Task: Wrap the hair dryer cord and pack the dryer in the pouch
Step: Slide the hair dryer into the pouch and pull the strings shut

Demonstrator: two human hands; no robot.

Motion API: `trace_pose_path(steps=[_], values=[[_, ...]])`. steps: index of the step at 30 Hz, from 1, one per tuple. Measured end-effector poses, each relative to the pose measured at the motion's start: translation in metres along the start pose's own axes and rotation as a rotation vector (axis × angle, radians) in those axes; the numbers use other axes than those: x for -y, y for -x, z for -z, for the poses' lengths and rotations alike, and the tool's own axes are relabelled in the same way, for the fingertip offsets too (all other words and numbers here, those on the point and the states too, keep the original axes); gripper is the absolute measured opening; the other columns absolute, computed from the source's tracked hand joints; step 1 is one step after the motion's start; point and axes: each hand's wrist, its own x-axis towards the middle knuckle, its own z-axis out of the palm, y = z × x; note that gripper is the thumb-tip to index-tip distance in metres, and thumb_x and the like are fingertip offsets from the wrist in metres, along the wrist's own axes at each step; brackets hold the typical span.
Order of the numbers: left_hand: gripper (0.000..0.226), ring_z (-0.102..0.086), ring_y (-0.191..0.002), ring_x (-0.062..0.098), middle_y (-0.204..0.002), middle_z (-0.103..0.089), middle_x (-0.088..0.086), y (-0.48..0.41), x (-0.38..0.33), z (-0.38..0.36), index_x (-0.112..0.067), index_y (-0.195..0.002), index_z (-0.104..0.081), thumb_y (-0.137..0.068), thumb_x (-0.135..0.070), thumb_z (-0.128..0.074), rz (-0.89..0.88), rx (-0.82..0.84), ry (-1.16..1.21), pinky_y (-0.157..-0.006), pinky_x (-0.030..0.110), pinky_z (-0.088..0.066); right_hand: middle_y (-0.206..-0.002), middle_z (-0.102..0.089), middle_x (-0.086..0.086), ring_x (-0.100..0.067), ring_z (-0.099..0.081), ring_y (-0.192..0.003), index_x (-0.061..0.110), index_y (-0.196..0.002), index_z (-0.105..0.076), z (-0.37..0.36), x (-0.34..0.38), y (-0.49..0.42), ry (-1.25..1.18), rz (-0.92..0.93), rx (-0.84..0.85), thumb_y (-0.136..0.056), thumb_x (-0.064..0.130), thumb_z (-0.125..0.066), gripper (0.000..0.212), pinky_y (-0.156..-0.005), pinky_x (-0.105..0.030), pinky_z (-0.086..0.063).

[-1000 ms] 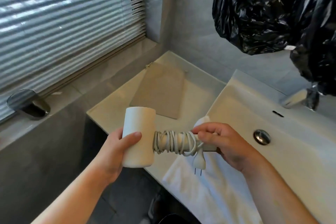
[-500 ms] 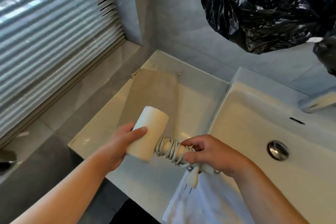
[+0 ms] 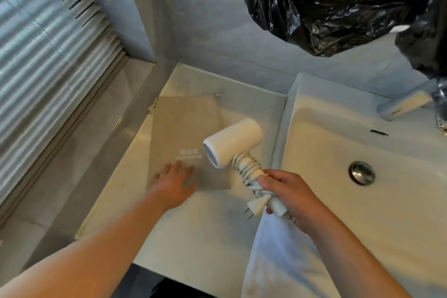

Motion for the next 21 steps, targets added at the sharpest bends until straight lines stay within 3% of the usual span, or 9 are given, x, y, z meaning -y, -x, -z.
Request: trace_pose_path(steps=[2,4,6,8,11,13,16,19,21], values=[[0.063,-0.002,-0.151,0.032,-0.166,0.000,0.005,-0.001,0.007,-0.008,-0.040,-0.153,-0.019,-0.095,-0.059,-0.036,-0.035,0.035,-0.131,-0.118,0.054,-0.011,-0.074,-0.070,-0.014,-0.016,-0.060,-0.050,0.012,-0.095,-0.075,-0.007,0.001,0.000,-0.033,-0.010,-0.076,-0.087,0.019,-0.066,0.014,-0.047,-0.027,-0.047],[0.057,-0.001,-0.152,0.029,-0.166,-0.003,0.001,-0.003,0.015,-0.006,-0.041,-0.149,-0.032,-0.095,-0.059,-0.039,-0.074,0.010,-0.112,-0.119,0.053,-0.006,-0.074,-0.071,-0.014,-0.017,-0.062,-0.052,0.013,-0.093,-0.076,-0.012,0.002,0.000,-0.036,-0.008,-0.123,-0.087,0.019,-0.066,0.013,-0.047,-0.027,-0.048],[0.048,-0.008,-0.152,0.025,-0.164,-0.017,-0.002,-0.004,0.027,0.000,-0.037,-0.136,-0.054,-0.093,-0.056,-0.048,-0.121,-0.022,-0.041,-0.119,0.051,-0.007,-0.075,-0.072,-0.015,-0.019,-0.063,-0.055,0.014,-0.091,-0.076,-0.016,0.000,-0.001,-0.034,-0.014,-0.161,-0.086,0.019,-0.067,0.012,-0.049,-0.028,-0.049],[0.036,-0.024,-0.147,0.022,-0.154,-0.037,0.001,-0.007,0.043,0.006,-0.028,-0.109,-0.071,-0.089,-0.054,-0.056,-0.156,-0.077,0.004,-0.117,0.047,-0.013,-0.075,-0.072,-0.014,-0.020,-0.063,-0.056,0.014,-0.091,-0.077,-0.018,0.000,0.000,-0.036,-0.017,-0.187,-0.086,0.019,-0.067,0.011,-0.050,-0.029,-0.050],[0.036,-0.046,-0.127,0.021,-0.126,-0.054,0.002,-0.013,0.060,0.015,-0.020,-0.079,-0.070,-0.084,-0.053,-0.058,-0.133,-0.134,-0.059,-0.111,0.042,-0.023,-0.075,-0.073,-0.014,-0.020,-0.063,-0.056,0.014,-0.092,-0.077,-0.023,0.001,0.002,-0.037,-0.021,-0.214,-0.087,0.019,-0.067,0.012,-0.050,-0.029,-0.049],[0.031,-0.053,-0.114,0.030,-0.110,-0.058,0.009,-0.018,0.057,0.020,-0.014,-0.081,-0.068,-0.086,-0.044,-0.060,-0.086,-0.225,-0.059,-0.106,0.043,-0.034,-0.075,-0.073,-0.015,-0.020,-0.062,-0.057,0.014,-0.092,-0.077,-0.025,0.000,0.002,-0.041,-0.030,-0.235,-0.087,0.019,-0.067,0.012,-0.050,-0.029,-0.049],[0.024,-0.059,-0.097,0.037,-0.099,-0.062,0.016,-0.026,0.015,0.029,-0.009,-0.087,-0.066,-0.086,-0.033,-0.062,-0.090,-0.333,0.119,-0.083,0.039,-0.049,-0.080,-0.073,-0.019,-0.022,-0.061,-0.059,0.016,-0.089,-0.077,-0.027,0.002,0.004,-0.050,-0.037,-0.267,-0.087,0.020,-0.067,0.012,-0.051,-0.030,-0.049],[0.019,-0.061,-0.089,0.030,-0.096,-0.061,0.009,-0.038,-0.049,0.034,-0.013,-0.088,-0.061,-0.086,-0.032,-0.057,-0.107,-0.186,0.337,-0.070,0.032,-0.047,-0.075,-0.071,-0.016,-0.022,-0.059,-0.055,0.016,-0.086,-0.077,-0.025,0.005,0.009,-0.037,-0.045,-0.315,-0.087,0.022,-0.066,0.012,-0.050,-0.029,-0.045],[0.024,-0.064,-0.092,0.032,-0.099,-0.066,0.011,-0.048,-0.083,0.026,-0.017,-0.092,-0.062,-0.085,-0.038,-0.053,-0.140,-0.089,0.352,-0.073,0.033,-0.051,-0.070,-0.070,-0.011,-0.022,-0.058,-0.054,0.018,-0.085,-0.077,-0.021,0.006,0.013,-0.022,-0.045,-0.344,-0.086,0.024,-0.066,0.012,-0.055,-0.035,-0.042]])
